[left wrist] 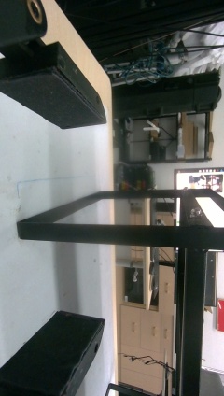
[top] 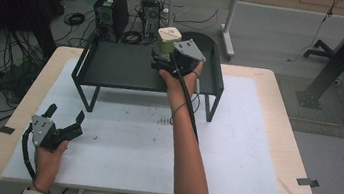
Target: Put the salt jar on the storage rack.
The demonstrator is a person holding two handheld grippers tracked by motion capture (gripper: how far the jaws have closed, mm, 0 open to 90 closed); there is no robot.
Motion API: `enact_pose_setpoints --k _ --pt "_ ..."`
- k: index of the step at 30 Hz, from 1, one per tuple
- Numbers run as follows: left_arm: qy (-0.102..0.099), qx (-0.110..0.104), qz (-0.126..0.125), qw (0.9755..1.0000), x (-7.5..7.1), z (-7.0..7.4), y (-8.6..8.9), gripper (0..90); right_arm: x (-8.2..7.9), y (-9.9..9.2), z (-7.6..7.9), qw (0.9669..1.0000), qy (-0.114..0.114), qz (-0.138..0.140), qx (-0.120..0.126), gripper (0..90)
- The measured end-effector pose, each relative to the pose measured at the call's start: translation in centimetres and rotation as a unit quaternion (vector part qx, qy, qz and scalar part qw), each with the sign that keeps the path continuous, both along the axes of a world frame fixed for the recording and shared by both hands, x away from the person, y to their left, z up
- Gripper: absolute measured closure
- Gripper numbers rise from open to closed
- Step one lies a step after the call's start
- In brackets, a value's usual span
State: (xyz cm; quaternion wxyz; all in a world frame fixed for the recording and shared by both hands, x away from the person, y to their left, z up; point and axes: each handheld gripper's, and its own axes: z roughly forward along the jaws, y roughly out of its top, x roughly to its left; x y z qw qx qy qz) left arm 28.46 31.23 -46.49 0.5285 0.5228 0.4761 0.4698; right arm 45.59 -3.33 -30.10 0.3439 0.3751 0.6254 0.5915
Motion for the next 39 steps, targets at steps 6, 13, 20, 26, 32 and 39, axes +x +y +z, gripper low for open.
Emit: enact_pose_setpoints --k 6,13,20,26,32,39 --pt "0.000 0.000 0.000 1.0000 0.0 0.0 0.0 4.5 -1.3 -0.2 1.0 0.9998 -0.010 0.009 0.013 3.0" --pt "0.000 0.000 0.000 1.0000 0.0 0.0 0.0 4.5 -2.7 -0.7 2.0 0.9996 -0.024 0.013 0.012 3.0" --pt "0.001 0.000 0.000 1.0000 0.0 0.0 0.0 4.5 -4.5 -1.5 2.4 0.9989 -0.040 0.019 0.014 3.0" --pt "0.000 0.000 0.000 1.0000 0.0 0.0 0.0 4.5 -6.3 -2.7 2.6 0.9981 -0.056 0.020 0.017 3.0" --pt "0.000 0.001 0.000 1.0000 0.0 0.0 0.0 4.4 -8.1 -3.5 2.9 0.9972 -0.066 0.027 0.023 3.0" --pt "0.000 0.000 -0.001 1.0000 0.0 0.0 0.0 4.5 -9.8 -4.4 2.6 0.9967 -0.073 0.025 0.023 3.0"
